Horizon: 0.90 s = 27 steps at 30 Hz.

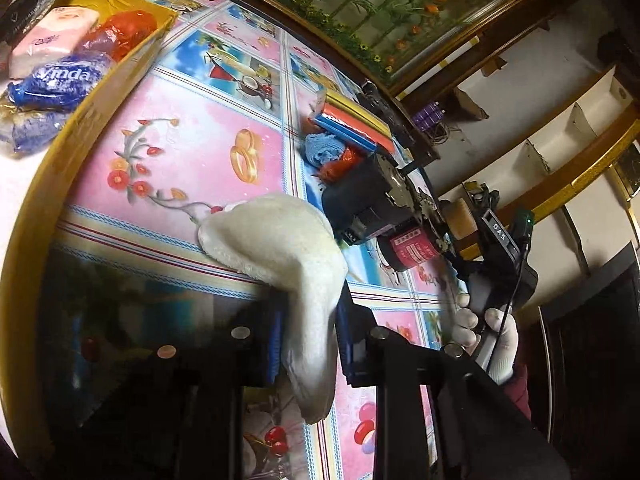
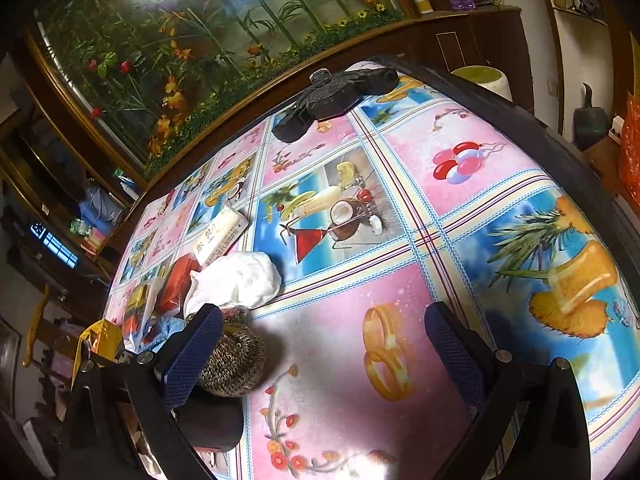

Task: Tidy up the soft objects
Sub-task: 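Grasp the striped rainbow sponge pack with the right tool while the left tool holds the cloth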

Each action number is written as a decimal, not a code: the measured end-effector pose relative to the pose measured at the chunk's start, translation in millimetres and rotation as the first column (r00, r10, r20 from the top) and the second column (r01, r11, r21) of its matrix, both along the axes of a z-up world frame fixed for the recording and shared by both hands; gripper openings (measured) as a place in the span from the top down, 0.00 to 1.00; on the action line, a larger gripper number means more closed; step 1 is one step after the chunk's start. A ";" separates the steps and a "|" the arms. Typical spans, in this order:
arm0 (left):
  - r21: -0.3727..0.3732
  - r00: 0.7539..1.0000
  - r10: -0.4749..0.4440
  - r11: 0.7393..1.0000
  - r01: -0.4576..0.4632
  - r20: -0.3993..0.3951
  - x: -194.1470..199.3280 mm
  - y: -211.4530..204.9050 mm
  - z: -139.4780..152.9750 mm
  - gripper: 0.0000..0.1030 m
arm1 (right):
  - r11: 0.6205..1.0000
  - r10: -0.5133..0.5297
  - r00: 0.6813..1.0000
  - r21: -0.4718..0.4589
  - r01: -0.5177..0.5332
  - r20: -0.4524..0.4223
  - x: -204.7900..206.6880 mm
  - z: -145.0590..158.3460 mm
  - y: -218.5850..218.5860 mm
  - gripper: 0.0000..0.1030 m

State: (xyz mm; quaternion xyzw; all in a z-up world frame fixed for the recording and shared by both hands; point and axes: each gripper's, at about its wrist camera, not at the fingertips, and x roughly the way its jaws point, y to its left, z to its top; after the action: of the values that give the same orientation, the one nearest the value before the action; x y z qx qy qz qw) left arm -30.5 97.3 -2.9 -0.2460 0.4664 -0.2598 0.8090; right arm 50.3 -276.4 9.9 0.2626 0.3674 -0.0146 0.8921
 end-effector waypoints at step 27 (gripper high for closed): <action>-0.045 0.998 -0.061 0.997 0.062 0.025 -3.1 -3.9 4.3 0.80 | 0.404 0.463 0.622 -0.474 -0.782 -0.632 181.1 49.3 267.3 0.01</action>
State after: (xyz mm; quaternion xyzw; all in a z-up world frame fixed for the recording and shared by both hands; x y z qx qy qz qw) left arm -33.6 93.4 1.4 -0.2468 0.4583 -0.2982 0.8001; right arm 231.4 -9.1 59.3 -0.2772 0.5768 0.1333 0.7567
